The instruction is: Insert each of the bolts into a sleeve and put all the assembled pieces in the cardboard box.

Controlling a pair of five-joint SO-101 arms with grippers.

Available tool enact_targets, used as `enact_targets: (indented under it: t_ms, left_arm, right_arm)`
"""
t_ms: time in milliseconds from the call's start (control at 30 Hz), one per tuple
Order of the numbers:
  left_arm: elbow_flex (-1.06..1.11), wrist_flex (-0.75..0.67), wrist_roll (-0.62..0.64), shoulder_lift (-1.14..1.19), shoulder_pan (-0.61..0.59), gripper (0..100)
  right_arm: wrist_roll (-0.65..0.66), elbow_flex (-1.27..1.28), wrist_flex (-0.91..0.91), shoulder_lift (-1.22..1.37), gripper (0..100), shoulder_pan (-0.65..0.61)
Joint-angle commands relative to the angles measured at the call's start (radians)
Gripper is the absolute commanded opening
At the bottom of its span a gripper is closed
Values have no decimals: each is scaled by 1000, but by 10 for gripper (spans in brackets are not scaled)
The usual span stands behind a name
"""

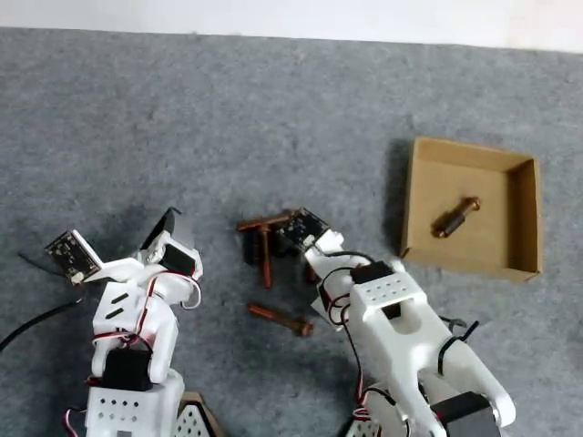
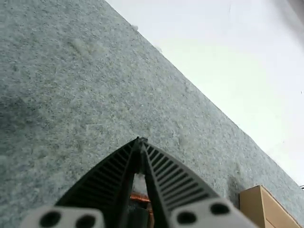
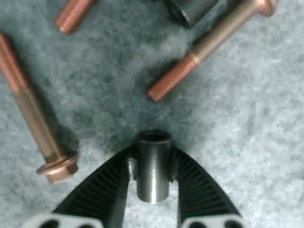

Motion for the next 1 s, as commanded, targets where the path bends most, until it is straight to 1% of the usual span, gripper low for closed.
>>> enact_targets:
  t_ms: [0,200,433,967]
  left_arm:
    - [-4,-25,-8,-15,-8,6]
    - [-4,-25,-8,-15,-8,6]
    - [-5,-25,-8,-15,-7,6]
    - [-7,-25,-8,-15,-12,6]
  right_arm:
    - [-3,-4,27,21,74,13]
    - [-2,-5,30,28,74,15]
    - [-3,-1,114,30,74,15]
    - [-5,-4,119,21,74,16]
